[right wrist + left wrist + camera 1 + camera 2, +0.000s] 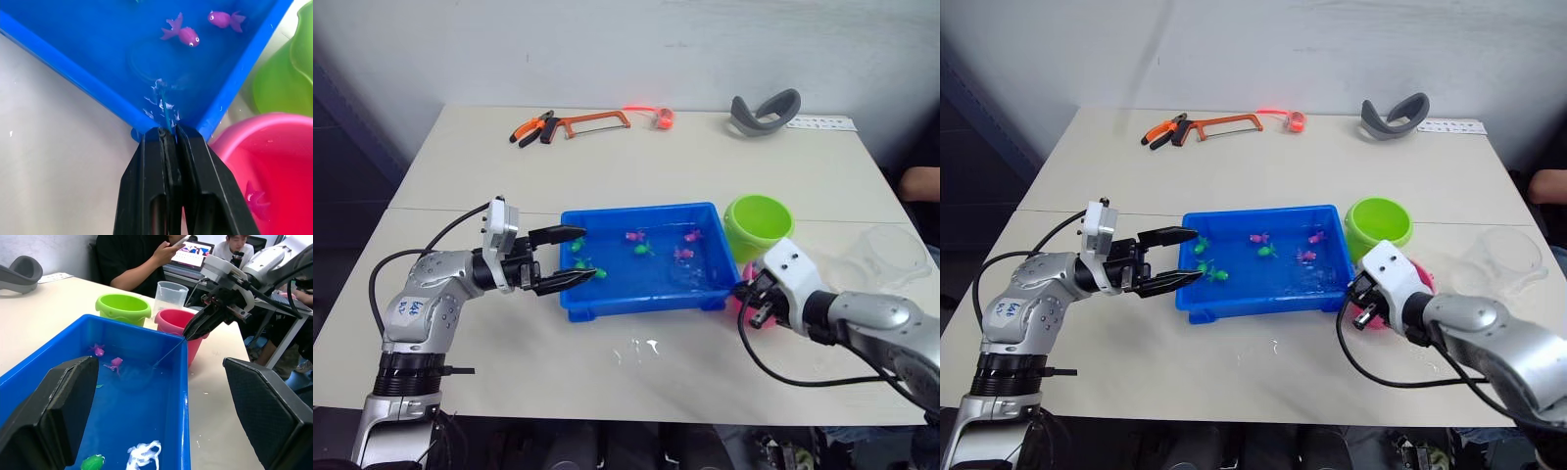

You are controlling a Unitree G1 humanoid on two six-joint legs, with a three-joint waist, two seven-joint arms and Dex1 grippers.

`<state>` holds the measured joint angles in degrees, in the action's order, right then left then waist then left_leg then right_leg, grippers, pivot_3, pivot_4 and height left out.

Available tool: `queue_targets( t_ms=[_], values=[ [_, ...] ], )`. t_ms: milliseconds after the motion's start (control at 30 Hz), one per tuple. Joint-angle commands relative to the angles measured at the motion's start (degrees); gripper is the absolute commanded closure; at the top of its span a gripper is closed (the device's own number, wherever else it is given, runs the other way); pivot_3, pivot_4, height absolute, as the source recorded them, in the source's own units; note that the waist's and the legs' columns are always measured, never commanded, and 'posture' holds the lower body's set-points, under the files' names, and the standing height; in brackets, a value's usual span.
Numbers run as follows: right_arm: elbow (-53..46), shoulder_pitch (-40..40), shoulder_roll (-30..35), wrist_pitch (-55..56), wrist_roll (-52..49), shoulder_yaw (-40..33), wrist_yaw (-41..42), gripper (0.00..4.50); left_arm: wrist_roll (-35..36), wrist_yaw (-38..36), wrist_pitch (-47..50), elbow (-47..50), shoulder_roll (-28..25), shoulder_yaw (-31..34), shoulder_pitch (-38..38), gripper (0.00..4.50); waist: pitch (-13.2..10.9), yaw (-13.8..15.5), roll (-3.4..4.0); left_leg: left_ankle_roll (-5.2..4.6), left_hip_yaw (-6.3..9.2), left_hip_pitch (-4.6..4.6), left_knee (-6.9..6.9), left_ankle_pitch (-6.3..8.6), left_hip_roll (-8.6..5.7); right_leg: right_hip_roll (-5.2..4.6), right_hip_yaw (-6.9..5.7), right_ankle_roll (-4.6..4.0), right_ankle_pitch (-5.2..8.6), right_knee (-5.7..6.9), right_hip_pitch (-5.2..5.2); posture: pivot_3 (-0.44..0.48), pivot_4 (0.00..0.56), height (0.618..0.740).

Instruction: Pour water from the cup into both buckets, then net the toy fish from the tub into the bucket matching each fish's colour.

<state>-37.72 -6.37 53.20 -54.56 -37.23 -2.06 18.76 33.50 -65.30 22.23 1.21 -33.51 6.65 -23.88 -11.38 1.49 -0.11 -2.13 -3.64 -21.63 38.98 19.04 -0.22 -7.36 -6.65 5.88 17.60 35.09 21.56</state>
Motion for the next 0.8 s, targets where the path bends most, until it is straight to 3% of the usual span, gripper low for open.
queue_targets(
  t_ms=[33, 333, 800],
  values=[
    [-0.82, 2.27, -1.86, 3.31, 3.91, -1.27, -0.49, 4.50, 0.18, -0.78, -1.20, 0.52, -0.33, 0.30, 0.59, 0.08, 0.00, -0.04, 0.00, 0.00, -0.01, 0.00, 0.00, 0.00, -0.01, 0.00, 0.01, 0.02, -0.01, 0.01, 0.00, 0.000, 0.150, 0.740],
    [-0.82, 5.03, -2.68, 12.32, 13.78, 0.15, 3.17, 4.50, 0.02, -1.55, -1.66, -0.65, 0.07, -0.38, -0.16, 0.08, 0.00, -0.04, 0.00, 0.01, -0.01, 0.01, 0.01, 0.00, 0.00, 0.04, 0.03, 0.03, -0.02, 0.01, 0.00, 0.000, 0.150, 0.740],
    [-1.03, 8.91, -4.76, 18.98, 17.40, -4.65, 8.67, 4.50, -0.30, -3.24, -3.12, -3.68, 0.46, -1.49, -2.40, 0.08, 0.00, -0.06, 0.00, 0.00, -0.01, 0.01, 0.01, -0.01, 0.00, 0.05, 0.02, 0.03, -0.02, 0.02, 0.00, 0.000, 0.150, 0.740]
  ],
)
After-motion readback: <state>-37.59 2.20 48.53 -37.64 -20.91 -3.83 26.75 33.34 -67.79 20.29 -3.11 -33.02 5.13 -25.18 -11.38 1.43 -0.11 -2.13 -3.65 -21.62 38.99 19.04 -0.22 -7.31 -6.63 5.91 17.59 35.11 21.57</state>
